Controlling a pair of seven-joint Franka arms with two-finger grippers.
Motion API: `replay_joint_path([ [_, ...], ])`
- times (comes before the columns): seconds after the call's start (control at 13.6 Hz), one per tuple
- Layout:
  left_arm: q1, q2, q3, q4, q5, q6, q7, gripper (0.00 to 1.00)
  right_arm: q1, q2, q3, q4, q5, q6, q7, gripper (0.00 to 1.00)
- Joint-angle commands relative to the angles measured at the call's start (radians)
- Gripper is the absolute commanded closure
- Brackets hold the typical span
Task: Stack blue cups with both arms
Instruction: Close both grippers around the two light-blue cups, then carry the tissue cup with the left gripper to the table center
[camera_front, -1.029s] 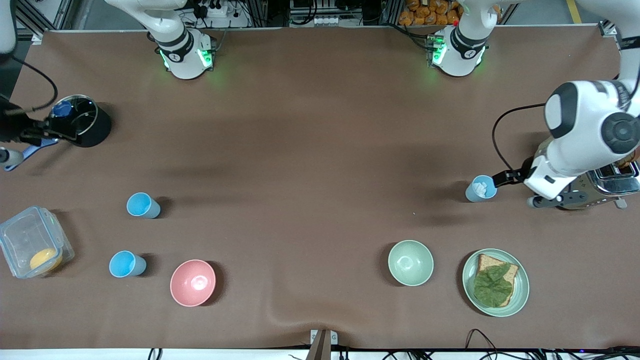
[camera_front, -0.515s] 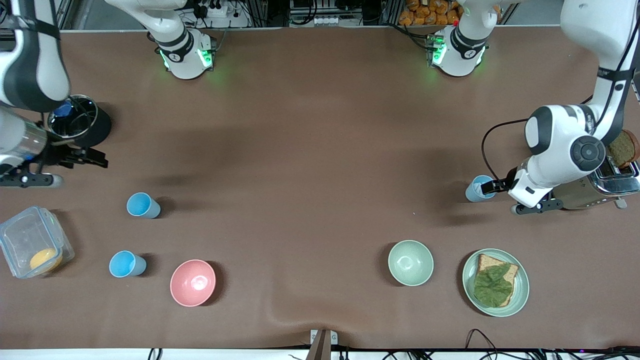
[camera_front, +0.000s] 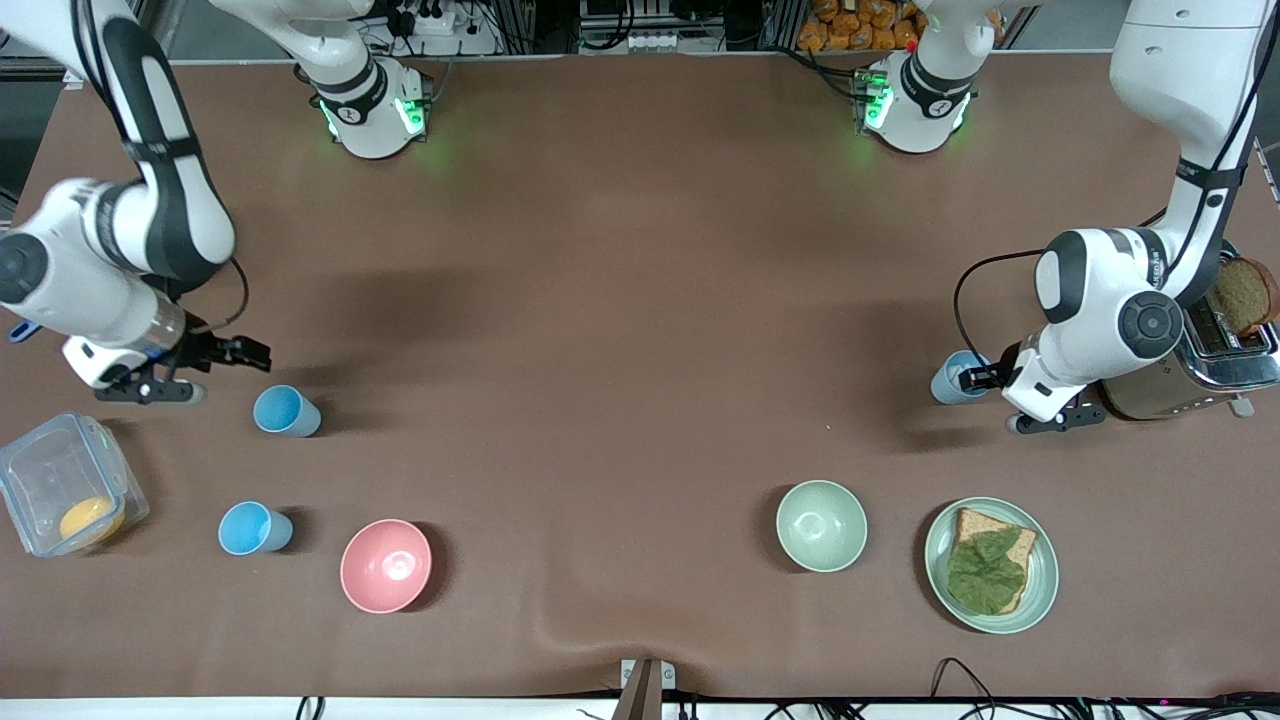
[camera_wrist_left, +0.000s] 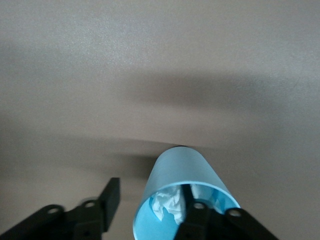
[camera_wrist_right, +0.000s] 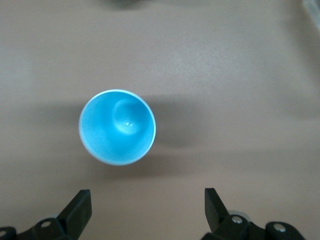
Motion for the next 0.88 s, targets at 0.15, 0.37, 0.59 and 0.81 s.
replay_joint_path([
  [0.15,-0.013,-0.009,-0.015,0.007,0.001,0.001,0.022,1.00,0.005,0.053,0.004,0.040,-0.001,0.014,-0.011,0.00],
  [0.37,-0.017,-0.055,-0.113,0.037,-0.008,-0.051,-0.035,1.00,0.003,0.109,0.004,0.076,-0.001,0.014,-0.011,0.00],
  [0.59,-0.017,-0.062,-0.237,0.109,-0.011,-0.159,-0.137,1.00,-0.003,0.148,0.004,0.108,-0.001,0.013,-0.011,0.00],
  [0.81,-0.043,-0.043,-0.362,0.137,-0.009,-0.159,-0.323,1.00,-0.006,0.177,0.004,0.140,-0.001,0.013,-0.010,0.00],
])
